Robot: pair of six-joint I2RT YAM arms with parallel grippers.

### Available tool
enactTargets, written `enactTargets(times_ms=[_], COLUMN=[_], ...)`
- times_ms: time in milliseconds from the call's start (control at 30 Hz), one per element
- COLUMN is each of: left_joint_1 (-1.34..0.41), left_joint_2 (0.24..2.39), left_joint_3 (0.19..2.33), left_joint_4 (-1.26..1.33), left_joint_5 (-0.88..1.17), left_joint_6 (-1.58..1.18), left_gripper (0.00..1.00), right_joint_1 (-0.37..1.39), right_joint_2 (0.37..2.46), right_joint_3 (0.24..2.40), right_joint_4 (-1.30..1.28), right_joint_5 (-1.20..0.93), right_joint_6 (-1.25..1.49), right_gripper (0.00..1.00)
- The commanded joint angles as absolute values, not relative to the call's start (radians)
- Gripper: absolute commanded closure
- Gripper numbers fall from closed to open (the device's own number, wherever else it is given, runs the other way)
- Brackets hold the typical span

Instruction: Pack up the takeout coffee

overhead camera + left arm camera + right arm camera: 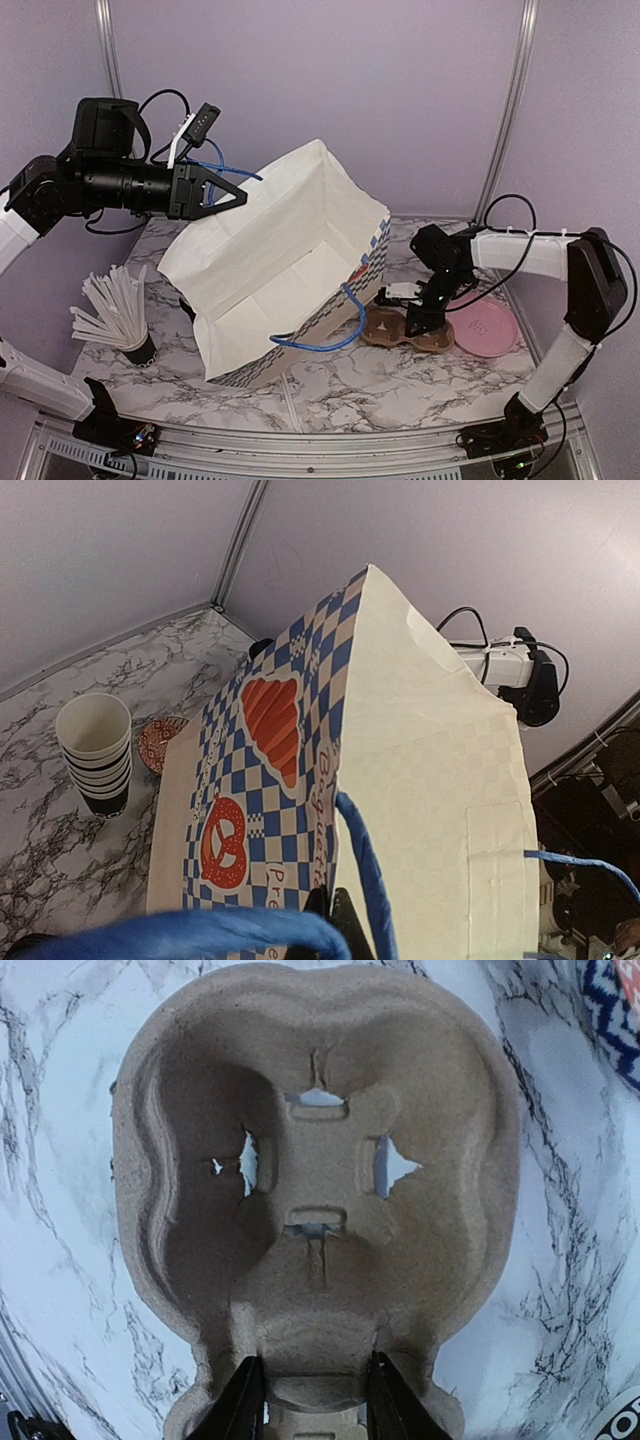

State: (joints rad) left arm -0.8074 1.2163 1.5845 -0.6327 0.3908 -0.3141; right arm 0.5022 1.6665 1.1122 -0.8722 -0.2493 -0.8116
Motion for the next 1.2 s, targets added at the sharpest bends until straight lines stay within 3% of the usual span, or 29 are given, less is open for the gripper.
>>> enactTargets(times_ms=[0, 267, 733, 1167], left_joint_1=[-0.811, -0.809, -0.809, -0.809], left_joint_2=[1.241, 1.277, 1.551, 1.877], left_joint_3=[1.591, 1.592, 1.724, 1.974], left_joint_4=[-0.609, -0.617, -0.629, -0.629], left_joint_5=[0.423, 0.471, 0.761, 0.956], left_joint_6=[-0.298, -0.277, -0.256, -0.311], left_gripper=[1.00, 1.00, 1.00, 1.00], right_joint_1=[0.493, 0.332, 0.328, 0.365], right_joint_2=[1.563, 1.433, 1.310, 1.251], right_joint_3=[1.181, 1.376, 1.771, 1.746], right_joint_4=[-0.945, -0.984, -0.868, -0.841], right_joint_5=[-0.321, -0.465, -0.703, -1.190], right_joint_6=[-0.785, -0.716, -0.544, -0.509], right_gripper=[0.67, 0.67, 0.69, 0.67])
